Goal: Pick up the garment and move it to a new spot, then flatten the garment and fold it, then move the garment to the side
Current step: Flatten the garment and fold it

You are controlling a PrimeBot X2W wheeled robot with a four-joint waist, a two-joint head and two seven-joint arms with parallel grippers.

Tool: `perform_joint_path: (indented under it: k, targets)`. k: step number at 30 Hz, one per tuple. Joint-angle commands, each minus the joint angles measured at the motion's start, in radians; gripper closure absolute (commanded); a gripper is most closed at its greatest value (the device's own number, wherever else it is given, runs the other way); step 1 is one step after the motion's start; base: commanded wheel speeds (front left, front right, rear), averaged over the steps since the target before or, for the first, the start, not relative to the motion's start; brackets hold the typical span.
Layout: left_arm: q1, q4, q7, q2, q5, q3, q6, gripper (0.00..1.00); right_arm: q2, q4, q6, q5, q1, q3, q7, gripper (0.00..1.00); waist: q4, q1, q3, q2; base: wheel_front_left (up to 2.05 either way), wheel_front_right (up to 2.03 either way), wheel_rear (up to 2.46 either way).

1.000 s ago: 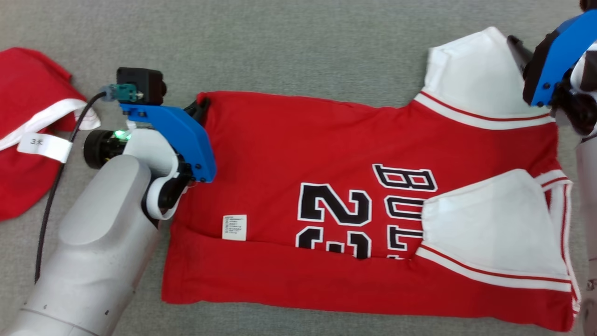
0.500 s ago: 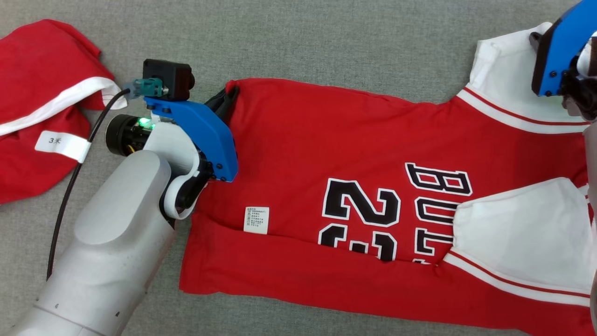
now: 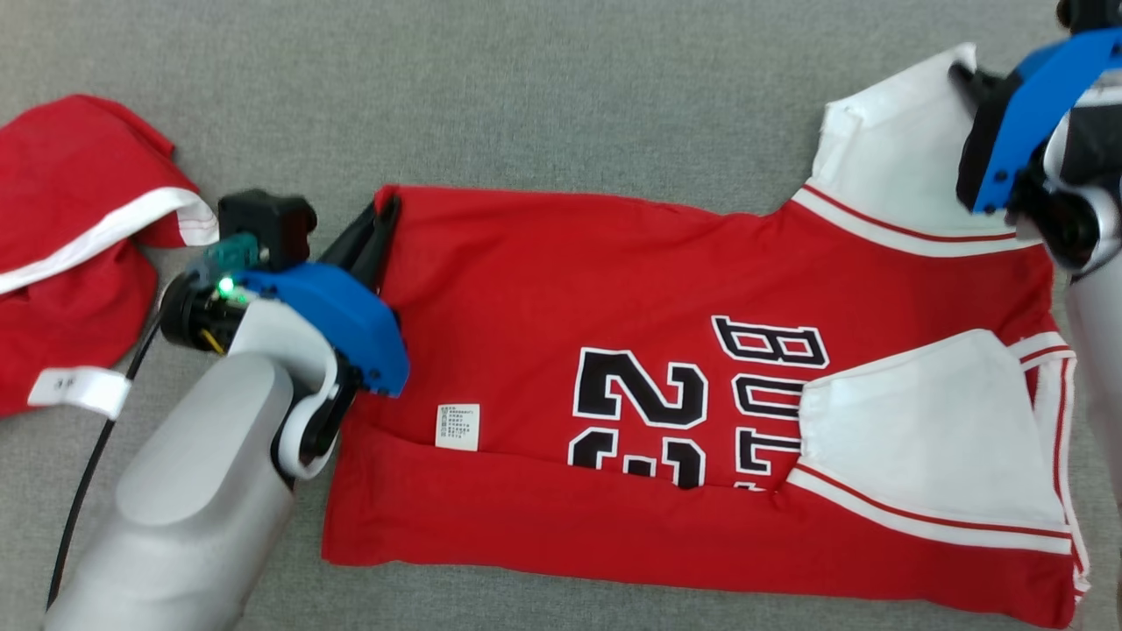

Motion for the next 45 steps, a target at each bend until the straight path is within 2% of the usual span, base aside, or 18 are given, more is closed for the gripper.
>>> perform_joint_path:
  k: [1, 9, 18, 23, 32, 38, 43, 44, 45]
  targets:
    - [0.021, -0.006, -0.014, 0.015, 0.008, -0.003, -0.007, 1.00, -0.017, -0.024, 0.000, 0.029, 0.036, 0.017, 0.004, 1.00, -0.013, -0.0001, -0.033, 0.0000, 0.00, 0.00, 0.00]
    - [0.140, -0.065, -0.110, 0.106, 0.052, -0.051, -0.068, 1.00, -0.102, -0.268, 0.001, 0.219, 0.262, 0.085, 0.064, 1.00, -0.054, -0.0001, -0.126, 0.0000, 0.00, 0.00, 0.00]
    - [0.219, -0.057, -0.239, 0.188, 0.113, -0.092, -0.094, 1.00, -0.130, -0.507, 0.001, 0.283, 0.512, 0.025, 0.148, 1.00, -0.096, -0.0001, -0.194, 0.0000, 0.00, 0.00, 0.00]
    - [0.236, -0.030, -0.281, 0.208, 0.149, -0.105, -0.101, 1.00, -0.097, -0.619, 0.001, 0.279, 0.630, -0.034, 0.201, 1.00, -0.109, -0.0001, -0.215, 0.0000, 0.00, 0.00, 0.00]
    - [0.267, 0.016, -0.300, 0.199, 0.194, -0.085, -0.095, 1.00, -0.013, -0.807, 0.001, 0.245, 0.819, -0.128, 0.304, 1.00, -0.126, -0.0001, -0.223, 0.0000, 0.00, 0.00, 0.00]
    - [0.321, -0.014, -0.300, 0.197, 0.224, -0.046, -0.072, 1.00, 0.048, -0.901, 0.001, 0.227, 0.925, -0.174, 0.385, 1.00, -0.133, -0.0001, -0.233, 0.0000, 0.00, 0.00, 0.00]
    - [0.359, -0.015, -0.301, 0.183, 0.239, -0.020, -0.076, 1.00, 0.089, -0.949, 0.001, 0.200, 0.982, -0.200, 0.416, 1.00, -0.130, -0.0001, -0.241, 0.0000, 0.00, 0.00, 0.00]
    - [0.366, -0.007, -0.301, 0.182, 0.247, -0.021, -0.073, 1.00, 0.095, -0.955, 0.001, 0.196, 0.991, -0.203, 0.419, 0.87, -0.129, -0.0001, -0.243, 0.0000, 0.00, 0.00, 0.00]
    - [0.375, 0.001, -0.301, 0.176, 0.241, -0.018, -0.071, 1.00, 0.103, -0.962, 0.001, 0.188, 0.996, -0.212, 0.411, 0.55, -0.128, -0.0001, -0.245, 0.0000, 0.00, 0.00, 0.00]
